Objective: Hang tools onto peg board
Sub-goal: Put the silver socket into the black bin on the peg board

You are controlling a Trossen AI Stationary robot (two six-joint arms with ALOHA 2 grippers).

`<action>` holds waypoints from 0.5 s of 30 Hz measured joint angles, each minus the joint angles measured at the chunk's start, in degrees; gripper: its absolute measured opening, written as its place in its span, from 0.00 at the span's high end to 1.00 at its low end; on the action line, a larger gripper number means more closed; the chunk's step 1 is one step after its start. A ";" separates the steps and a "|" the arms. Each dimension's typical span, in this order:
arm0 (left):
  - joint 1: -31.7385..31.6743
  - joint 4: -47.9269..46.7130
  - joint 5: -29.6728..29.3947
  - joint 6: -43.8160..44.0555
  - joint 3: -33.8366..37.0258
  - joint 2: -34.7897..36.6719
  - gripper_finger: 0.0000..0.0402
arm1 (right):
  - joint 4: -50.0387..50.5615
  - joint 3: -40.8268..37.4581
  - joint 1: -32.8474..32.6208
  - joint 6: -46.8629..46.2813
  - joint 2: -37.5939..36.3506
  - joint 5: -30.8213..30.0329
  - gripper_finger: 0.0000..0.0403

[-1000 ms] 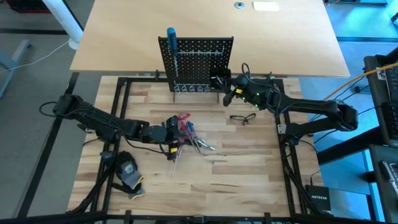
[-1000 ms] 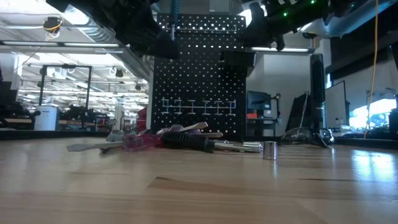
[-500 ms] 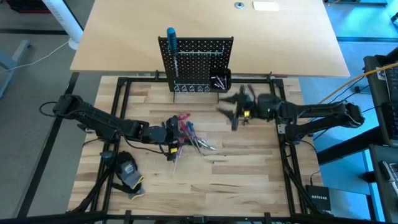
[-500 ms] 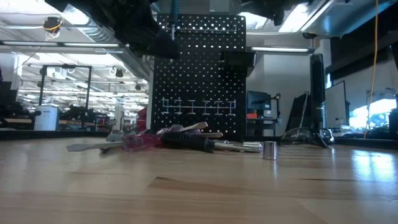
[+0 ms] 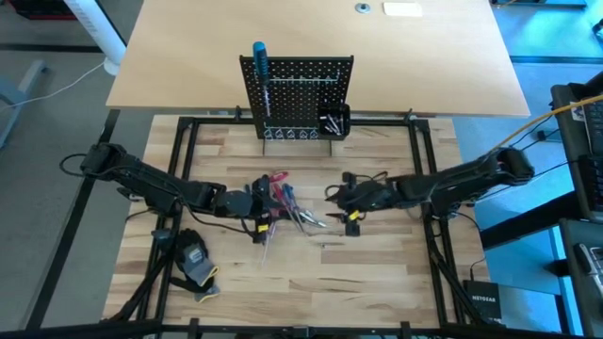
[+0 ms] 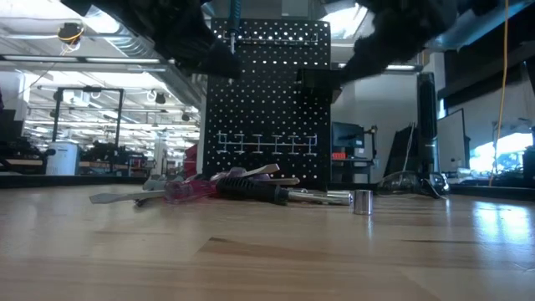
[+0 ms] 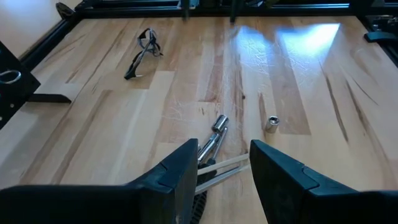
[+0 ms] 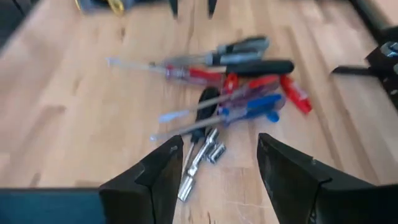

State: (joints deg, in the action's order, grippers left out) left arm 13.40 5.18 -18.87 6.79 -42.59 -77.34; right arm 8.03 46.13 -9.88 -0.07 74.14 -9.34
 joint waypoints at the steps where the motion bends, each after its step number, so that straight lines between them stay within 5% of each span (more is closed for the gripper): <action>1: -0.12 0.08 0.00 -0.11 0.00 0.00 0.66 | -0.37 0.00 0.16 0.51 1.44 0.12 0.49; 15: 0.05 -0.19 0.00 0.46 0.00 -0.11 0.66 | -6.60 0.00 0.14 3.45 17.80 2.44 0.49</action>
State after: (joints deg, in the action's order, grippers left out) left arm 13.45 4.99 -18.87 7.25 -42.59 -77.45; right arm 1.43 46.13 -9.74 3.38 91.94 -6.90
